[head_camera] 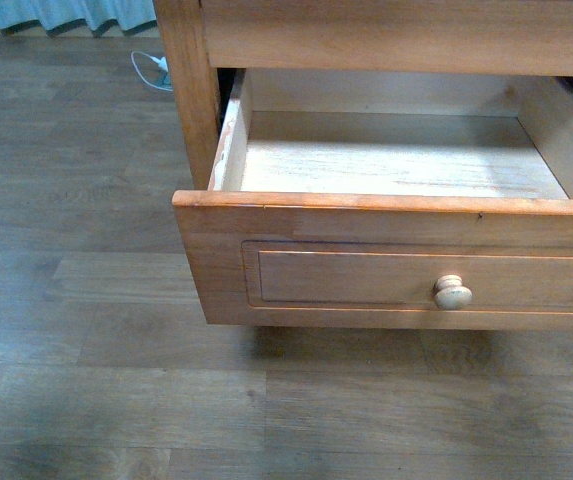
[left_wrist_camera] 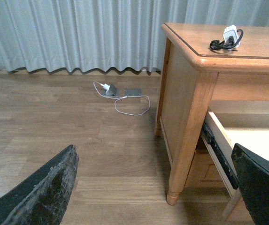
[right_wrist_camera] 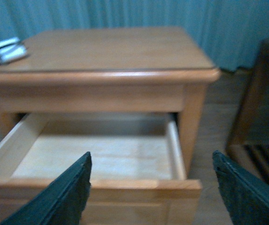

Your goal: Put charger into drawer

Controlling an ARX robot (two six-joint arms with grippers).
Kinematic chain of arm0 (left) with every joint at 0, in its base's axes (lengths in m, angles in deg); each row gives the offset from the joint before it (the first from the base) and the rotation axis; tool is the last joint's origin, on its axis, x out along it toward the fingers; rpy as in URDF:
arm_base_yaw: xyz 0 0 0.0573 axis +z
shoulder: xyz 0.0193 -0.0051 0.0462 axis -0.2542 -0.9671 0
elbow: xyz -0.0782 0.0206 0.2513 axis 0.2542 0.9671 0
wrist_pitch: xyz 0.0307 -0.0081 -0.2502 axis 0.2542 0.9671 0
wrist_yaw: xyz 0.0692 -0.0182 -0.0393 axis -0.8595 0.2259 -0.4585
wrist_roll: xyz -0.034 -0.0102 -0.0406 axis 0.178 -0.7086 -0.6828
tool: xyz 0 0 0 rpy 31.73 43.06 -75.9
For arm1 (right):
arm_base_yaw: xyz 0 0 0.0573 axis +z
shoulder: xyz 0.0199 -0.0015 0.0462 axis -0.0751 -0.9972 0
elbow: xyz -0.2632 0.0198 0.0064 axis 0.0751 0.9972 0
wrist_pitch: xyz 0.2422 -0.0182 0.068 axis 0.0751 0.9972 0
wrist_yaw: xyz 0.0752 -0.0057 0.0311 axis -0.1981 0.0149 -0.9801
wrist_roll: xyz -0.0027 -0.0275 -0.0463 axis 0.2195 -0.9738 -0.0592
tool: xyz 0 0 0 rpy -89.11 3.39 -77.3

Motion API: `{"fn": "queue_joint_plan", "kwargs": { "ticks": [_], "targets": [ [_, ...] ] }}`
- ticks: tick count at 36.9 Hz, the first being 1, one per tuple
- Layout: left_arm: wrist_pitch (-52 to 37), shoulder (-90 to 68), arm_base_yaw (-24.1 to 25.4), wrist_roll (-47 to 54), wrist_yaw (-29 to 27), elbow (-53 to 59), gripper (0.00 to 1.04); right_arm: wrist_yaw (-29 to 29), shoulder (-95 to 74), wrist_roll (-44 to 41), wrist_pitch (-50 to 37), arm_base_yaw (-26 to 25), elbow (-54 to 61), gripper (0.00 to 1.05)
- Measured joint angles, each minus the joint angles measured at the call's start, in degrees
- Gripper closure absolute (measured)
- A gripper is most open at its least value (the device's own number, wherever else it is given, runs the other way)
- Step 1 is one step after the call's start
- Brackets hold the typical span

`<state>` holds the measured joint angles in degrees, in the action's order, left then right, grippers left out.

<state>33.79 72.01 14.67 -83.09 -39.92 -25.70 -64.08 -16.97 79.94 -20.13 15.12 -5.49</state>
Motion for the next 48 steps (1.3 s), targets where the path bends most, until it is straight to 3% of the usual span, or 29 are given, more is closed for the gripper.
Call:
{"fn": "queue_joint_plan", "kwargs": {
  "ticks": [7,10,11,17,25,48],
  "targets": [
    [0.0,0.0,0.0,0.0,0.1,0.0,0.06,-1.2,3.5,-1.1,-2.0,-2.8,2.7,0.6],
    [0.0,0.0,0.0,0.0,0.1,0.0,0.06,-7.0,4.6,-1.4,-1.4,-7.0,3.6,0.72],
    [0.0,0.0,0.0,0.0,0.1,0.0,0.06,-7.8,5.0,-1.6,-1.3,-8.6,4.0,0.72],
    [0.0,0.0,0.0,0.0,0.1,0.0,0.06,-8.3,5.4,-1.6,-1.2,-10.5,4.1,0.48],
    [0.0,0.0,0.0,0.0,0.1,0.0,0.06,-8.5,5.4,-1.6,-1.2,-10.6,4.1,0.07],
    [0.0,0.0,0.0,0.0,0.1,0.0,0.06,-8.5,5.4,-1.6,-1.2,-10.7,4.1,0.09]
  ]
}}
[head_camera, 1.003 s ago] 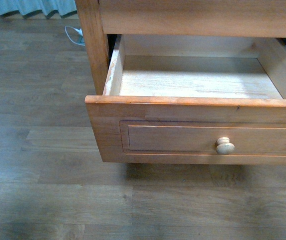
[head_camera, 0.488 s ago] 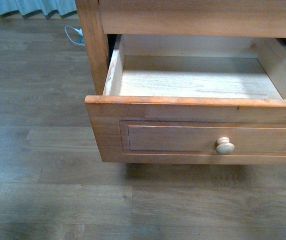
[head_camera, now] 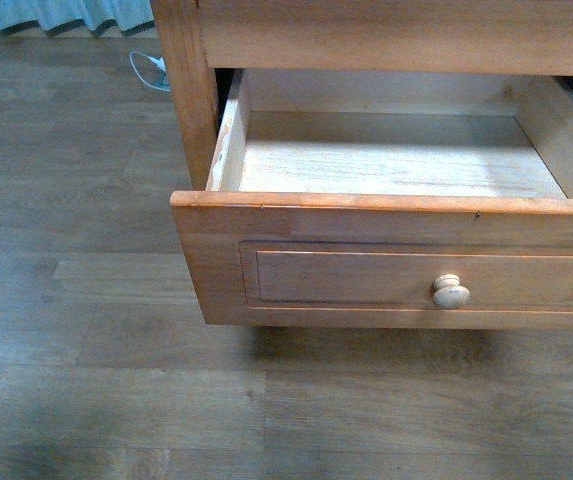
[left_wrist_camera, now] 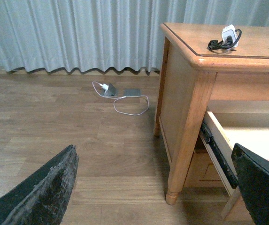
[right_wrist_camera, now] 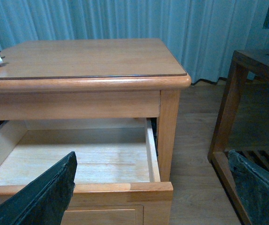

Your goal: Put charger into drawer

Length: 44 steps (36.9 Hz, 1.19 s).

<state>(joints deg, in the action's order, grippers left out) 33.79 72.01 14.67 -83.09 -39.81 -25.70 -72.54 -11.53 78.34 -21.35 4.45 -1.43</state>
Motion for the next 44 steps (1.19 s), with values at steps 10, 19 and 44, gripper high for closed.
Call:
{"fn": "queue_joint_plan", "kwargs": {
  "ticks": [10,19,44],
  "targets": [
    [0.0,0.0,0.0,0.0,0.0,0.0,0.06,0.0,0.0,0.0,0.0,0.0,0.0,0.09],
    [-6.9,-14.6,-4.5,-6.1,-12.5,-1.4,0.06,0.0,0.0,0.0,0.0,0.0,0.0,0.09],
    [-31.3,-77.4,-9.9,-2.9,4.3,-38.5,0.06,0.0,0.0,0.0,0.0,0.0,0.0,0.09]
  ]
}}
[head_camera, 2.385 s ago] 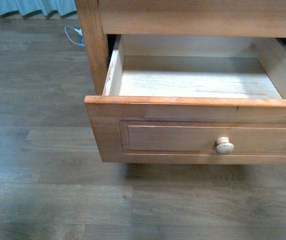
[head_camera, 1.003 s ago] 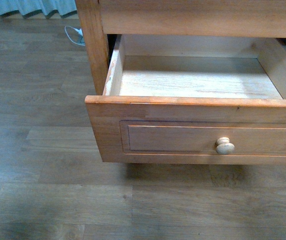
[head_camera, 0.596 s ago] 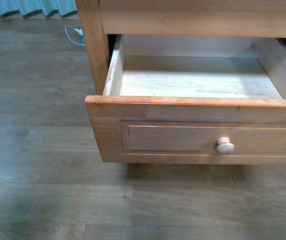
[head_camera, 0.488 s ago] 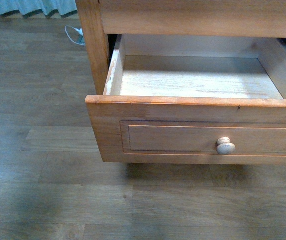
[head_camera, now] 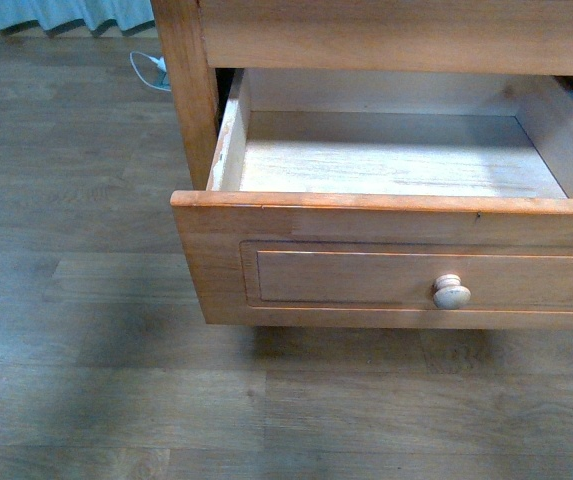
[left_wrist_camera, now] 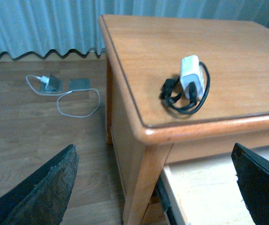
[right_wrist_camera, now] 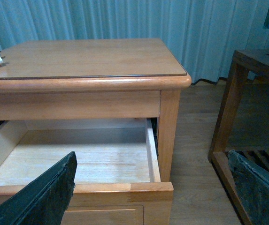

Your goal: Put charger into drawer

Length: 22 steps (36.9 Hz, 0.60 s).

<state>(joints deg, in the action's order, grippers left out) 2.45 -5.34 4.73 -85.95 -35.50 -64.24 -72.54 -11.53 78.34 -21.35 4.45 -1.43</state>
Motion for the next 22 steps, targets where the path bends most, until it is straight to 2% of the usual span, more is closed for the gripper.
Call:
{"fn": "queue_joint_plan", "kwargs": {
  "ticks": [9,22],
  "targets": [
    [-0.4,-14.0,-3.6,0.3,-0.6,-14.3,0.06,0.0,0.0,0.0,0.0,0.0,0.0,0.09],
    [1.6,-26.4,-4.6,0.0,0.3,-28.9,0.06,0.0,0.0,0.0,0.0,0.0,0.0,0.09]
  ]
}}
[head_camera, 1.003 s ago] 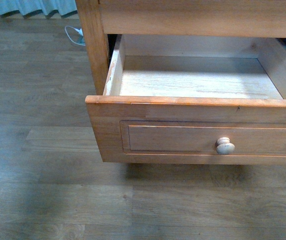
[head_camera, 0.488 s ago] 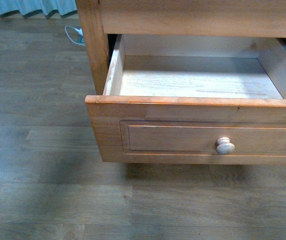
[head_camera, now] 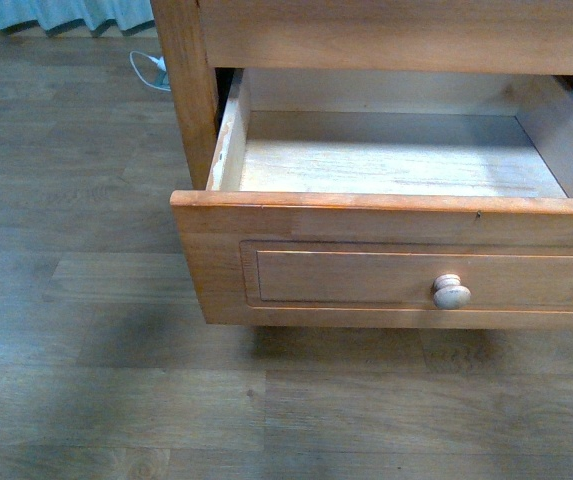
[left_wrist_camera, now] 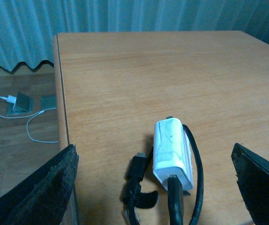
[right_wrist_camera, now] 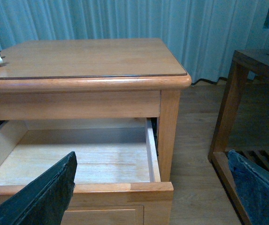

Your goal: Put charger into drawer

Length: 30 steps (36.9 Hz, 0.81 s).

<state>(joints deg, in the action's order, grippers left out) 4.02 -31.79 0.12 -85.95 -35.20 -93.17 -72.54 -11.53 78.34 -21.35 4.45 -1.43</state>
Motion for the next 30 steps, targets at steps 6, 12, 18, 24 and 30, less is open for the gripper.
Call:
{"fn": "queue_joint_plan", "kwargs": {
  "ticks": [6,12,18,24,30],
  "targets": [
    [0.8,-4.4,0.0,-0.2,2.0,-4.4,0.06,0.0,0.0,0.0,0.0,0.0,0.0,0.09],
    [2.8,-7.4,-0.5,0.1,3.6,-7.3,0.06,0.0,0.0,0.0,0.0,0.0,0.0,0.09],
    [4.3,-8.9,-1.4,0.8,5.0,-8.9,0.06,0.0,0.0,0.0,0.0,0.0,0.0,0.09],
    [5.5,-9.1,-1.7,3.0,4.8,-9.6,0.32,0.0,0.0,0.0,0.0,0.0,0.0,0.09],
    [6.3,-9.1,-1.7,3.5,4.3,-9.6,0.63,0.0,0.0,0.0,0.0,0.0,0.0,0.09]
  ]
}}
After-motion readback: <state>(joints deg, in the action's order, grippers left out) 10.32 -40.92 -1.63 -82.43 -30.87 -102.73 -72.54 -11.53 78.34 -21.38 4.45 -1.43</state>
